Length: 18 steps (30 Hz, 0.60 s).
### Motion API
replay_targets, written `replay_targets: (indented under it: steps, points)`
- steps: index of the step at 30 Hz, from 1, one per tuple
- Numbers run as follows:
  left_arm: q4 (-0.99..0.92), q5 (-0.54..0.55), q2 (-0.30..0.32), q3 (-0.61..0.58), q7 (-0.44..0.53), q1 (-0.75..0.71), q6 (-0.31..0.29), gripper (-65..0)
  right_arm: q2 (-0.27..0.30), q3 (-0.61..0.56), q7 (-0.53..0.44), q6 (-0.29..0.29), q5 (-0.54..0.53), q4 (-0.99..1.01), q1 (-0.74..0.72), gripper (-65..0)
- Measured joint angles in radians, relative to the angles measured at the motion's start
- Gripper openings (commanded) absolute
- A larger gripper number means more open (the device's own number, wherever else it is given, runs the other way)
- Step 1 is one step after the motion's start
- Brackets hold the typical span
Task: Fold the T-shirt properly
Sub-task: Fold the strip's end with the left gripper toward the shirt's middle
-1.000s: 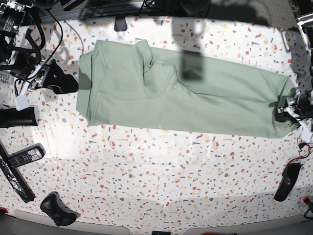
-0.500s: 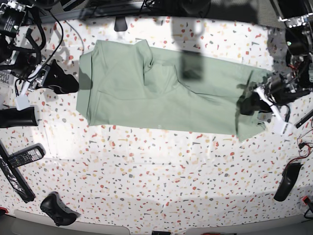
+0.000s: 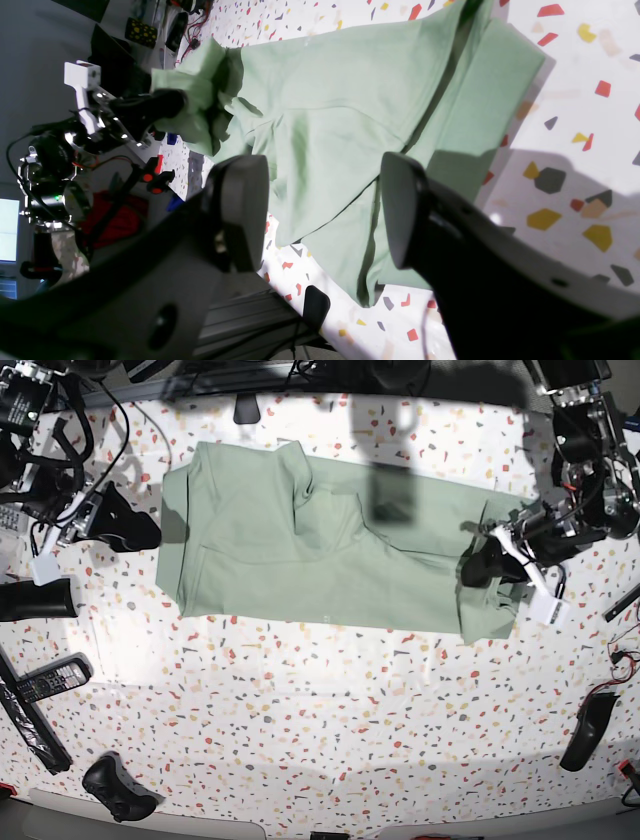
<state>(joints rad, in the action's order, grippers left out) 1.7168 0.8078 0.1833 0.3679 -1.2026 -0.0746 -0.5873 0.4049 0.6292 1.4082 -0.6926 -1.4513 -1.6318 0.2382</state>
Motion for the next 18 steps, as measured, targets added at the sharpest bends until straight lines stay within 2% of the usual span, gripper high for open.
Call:
replay_targets:
  steps: [9,13,15,17,18]
  points:
    - [0.000,0.010,0.000,0.000,0.027,-0.005,0.000,-65.0,0.000,0.000,0.000,0.000,0.000,0.000,0.000,-30.5]
    - [0.000,0.048,0.000,0.000,0.024,-0.005,0.000,-65.0,0.000,0.000,0.000,0.000,0.000,0.000,0.000,-30.5]
    - [0.000,0.109,0.000,0.000,-0.004,-0.006,0.000,-65.0,0.000,0.000,0.000,0.000,0.000,0.000,0.000,-30.5]
    - [0.000,0.229,-0.002,0.002,-0.086,-0.006,0.002,-64.8,0.000,0.000,0.000,0.000,0.000,0.000,0.000,-30.5]
    - [0.000,0.296,-0.007,0.002,-0.128,-0.006,0.000,-60.9,0.000,0.000,0.000,0.000,0.000,0.000,0.000,-30.5]
